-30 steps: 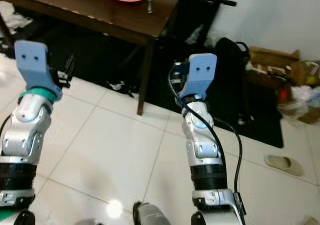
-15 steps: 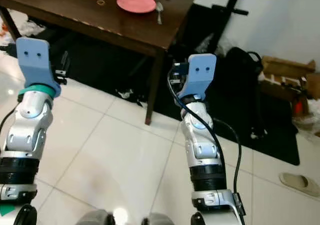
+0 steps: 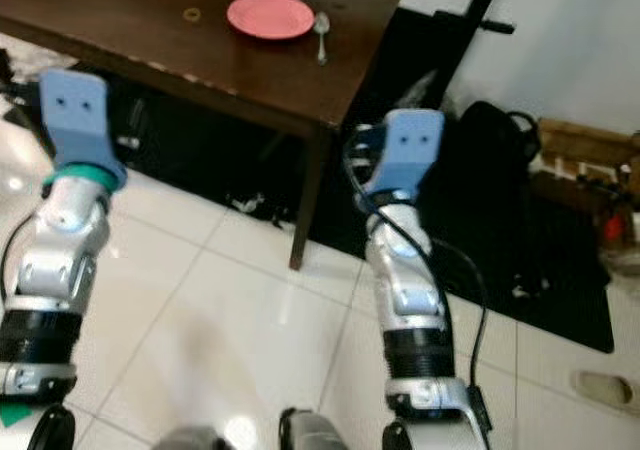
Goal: Setting the table
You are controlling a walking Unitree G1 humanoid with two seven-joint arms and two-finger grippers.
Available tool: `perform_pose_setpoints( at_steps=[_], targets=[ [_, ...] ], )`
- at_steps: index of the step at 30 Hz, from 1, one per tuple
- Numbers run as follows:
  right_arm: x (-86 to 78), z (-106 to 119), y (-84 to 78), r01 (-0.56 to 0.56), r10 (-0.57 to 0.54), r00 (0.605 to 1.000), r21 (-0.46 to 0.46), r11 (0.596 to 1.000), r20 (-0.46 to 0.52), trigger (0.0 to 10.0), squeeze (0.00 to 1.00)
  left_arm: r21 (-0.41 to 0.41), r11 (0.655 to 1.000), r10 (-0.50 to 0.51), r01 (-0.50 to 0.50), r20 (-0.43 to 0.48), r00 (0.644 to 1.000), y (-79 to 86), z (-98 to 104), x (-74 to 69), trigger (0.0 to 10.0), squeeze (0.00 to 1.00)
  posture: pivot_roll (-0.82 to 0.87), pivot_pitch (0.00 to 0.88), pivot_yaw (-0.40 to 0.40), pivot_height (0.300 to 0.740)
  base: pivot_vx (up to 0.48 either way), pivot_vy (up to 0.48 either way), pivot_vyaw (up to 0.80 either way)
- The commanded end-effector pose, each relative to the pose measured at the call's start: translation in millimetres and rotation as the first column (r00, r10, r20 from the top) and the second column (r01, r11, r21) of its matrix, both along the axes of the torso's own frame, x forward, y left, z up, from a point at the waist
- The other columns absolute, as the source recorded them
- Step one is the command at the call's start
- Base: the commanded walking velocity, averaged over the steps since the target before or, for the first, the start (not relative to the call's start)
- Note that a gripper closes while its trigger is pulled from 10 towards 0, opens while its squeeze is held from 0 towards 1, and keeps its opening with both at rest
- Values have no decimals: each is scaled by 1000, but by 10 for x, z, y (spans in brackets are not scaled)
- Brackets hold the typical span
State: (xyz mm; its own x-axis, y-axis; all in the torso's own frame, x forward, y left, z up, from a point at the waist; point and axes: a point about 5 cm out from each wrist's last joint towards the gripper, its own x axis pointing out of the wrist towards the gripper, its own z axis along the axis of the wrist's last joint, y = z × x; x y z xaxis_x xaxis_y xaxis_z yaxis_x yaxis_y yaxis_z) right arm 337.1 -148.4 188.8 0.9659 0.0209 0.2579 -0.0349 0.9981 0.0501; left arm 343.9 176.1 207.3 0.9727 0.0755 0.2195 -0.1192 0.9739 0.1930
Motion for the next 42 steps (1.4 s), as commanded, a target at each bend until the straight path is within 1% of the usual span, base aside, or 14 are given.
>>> perform_pose_setpoints(
  at_steps=[1, 10, 17, 19, 20, 22, 24, 25, 36, 42],
  targets=[
    [0, -53, -3, 6, -6, 1000, 15, 1000, -26, 10000, 0, 5, 1000, -6, 6, -9, 1000, 0, -32, -4, 10000, 0, 52, 0, 14, 740, 465, 0, -800],
    [3, -47, 1, 13, -13, 1000, 12, 1000, -20, 10000, 0, 9, 1000, -20, 20, -4, 1000, -22, -23, 7, 10000, 0, 51, 0, 21, 740, 467, 0, -800],
    [2, 1, 43, -13, 13, 1000, 5, 1000, 12, 10000, 0, 22, 1000, -22, 22, 6, 1000, -45, -11, 18, 10000, 0, 49, 0, 25, 740, 468, 0, 0],
    [-14, 37, 104, -63, 63, 997, 7, 998, 34, 10000, 0, 26, 999, -19, 19, 11, 1000, -55, -5, 23, 10000, 0, 49, 0, 26, 740, 467, 0, 0],
    [-14, 37, 104, -63, 63, 997, 7, 998, 34, 10000, 0, 26, 999, -19, 19, 11, 1000, -55, -5, 23, 10000, 0, 49, 0, 26, 740, 469, 0, 0],
    [-38, 66, 176, -118, 117, 992, 4, 993, 55, 10000, 0, 30, 999, -14, 14, 15, 1000, -57, 0, 26, 10000, 0, 50, 0, 28, 740, 467, 0, 0],
    [-38, 66, 176, -118, 117, 992, 4, 993, 55, 10000, 0, 30, 999, -14, 14, 15, 1000, -57, 0, 26, 10000, 0, 50, 0, 28, 740, 469, 0, 0],
    [-44, 70, 203, -135, 135, 989, 1, 991, 58, 10000, 0, 31, 999, -13, 12, 16, 1000, -59, 1, 28, 10000, 0, 50, 0, 28, 740, 465, 0, 0],
    [-36, 54, 235, -147, 148, 988, -8, 989, 52, 10000, 0, 28, 1000, -6, 5, 11, 1000, -90, -20, 21, 10000, 0, 53, 0, 31, 740, 456, 0, 0],
    [-29, 41, 215, -139, 139, 989, -10, 990, 47, 10000, 0, 31, 999, -14, 13, 13, 1000, -108, -16, 20, 10000, 0, 53, 0, 34, 740, 0, 0, 0]
  ],
)
